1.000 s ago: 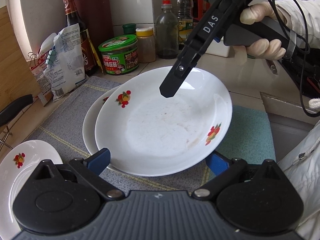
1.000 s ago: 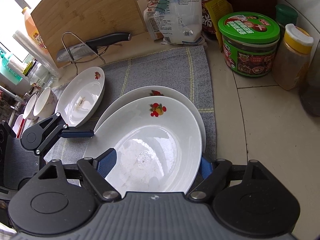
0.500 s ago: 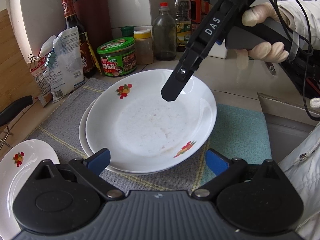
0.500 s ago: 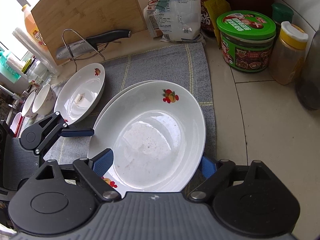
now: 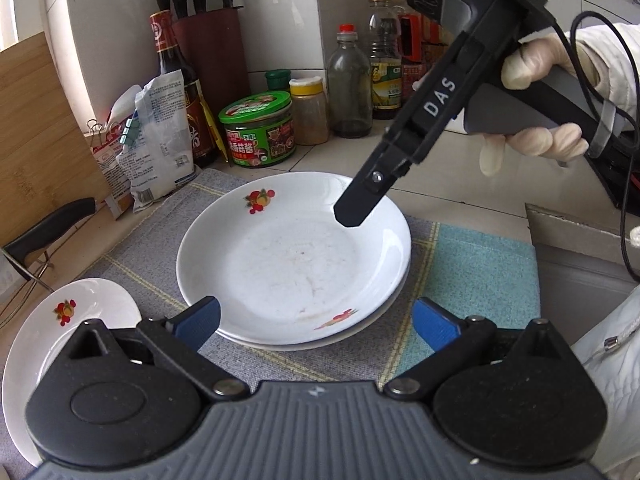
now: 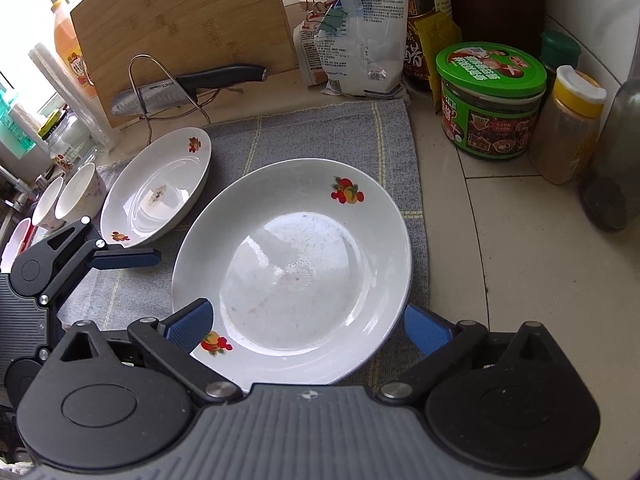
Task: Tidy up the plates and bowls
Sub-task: 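Lower the plate onto the other plate and open the right gripper, then withdraw the right gripper from the stacked plates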
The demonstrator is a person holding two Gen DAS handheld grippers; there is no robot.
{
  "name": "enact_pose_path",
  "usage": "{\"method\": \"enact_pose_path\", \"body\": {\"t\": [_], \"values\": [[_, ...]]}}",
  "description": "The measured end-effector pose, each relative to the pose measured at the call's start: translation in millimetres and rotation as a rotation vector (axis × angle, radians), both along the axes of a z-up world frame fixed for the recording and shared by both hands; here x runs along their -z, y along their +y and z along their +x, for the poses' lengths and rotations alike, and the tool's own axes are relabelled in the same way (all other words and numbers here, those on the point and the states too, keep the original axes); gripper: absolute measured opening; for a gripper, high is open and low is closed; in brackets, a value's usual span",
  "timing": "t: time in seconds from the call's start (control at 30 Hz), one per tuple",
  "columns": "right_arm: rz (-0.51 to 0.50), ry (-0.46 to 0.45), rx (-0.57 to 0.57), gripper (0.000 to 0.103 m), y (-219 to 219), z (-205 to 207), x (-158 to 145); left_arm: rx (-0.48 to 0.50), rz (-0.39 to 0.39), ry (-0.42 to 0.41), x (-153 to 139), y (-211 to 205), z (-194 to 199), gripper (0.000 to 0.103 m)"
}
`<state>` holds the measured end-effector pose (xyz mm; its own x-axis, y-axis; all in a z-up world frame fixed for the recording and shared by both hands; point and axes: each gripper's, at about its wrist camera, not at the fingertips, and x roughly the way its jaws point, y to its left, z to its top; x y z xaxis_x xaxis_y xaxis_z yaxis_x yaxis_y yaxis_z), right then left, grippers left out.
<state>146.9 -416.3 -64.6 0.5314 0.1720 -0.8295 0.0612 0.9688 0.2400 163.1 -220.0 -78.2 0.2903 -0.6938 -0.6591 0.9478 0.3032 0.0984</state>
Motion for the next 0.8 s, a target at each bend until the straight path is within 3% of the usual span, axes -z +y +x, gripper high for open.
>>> {"method": "enact_pose_path", "body": {"t": [0.33,0.8], "values": [[-0.208,-0.101,-0.051,0.103,37,-12,-6,-0.212,-0.016,0.009,-12,16,-3,0.102],[-0.245,-0.213,-0.02,0.103,92,-10,-16,-0.526,-0.018,-0.001,-24,85,-7,0.102]]}}
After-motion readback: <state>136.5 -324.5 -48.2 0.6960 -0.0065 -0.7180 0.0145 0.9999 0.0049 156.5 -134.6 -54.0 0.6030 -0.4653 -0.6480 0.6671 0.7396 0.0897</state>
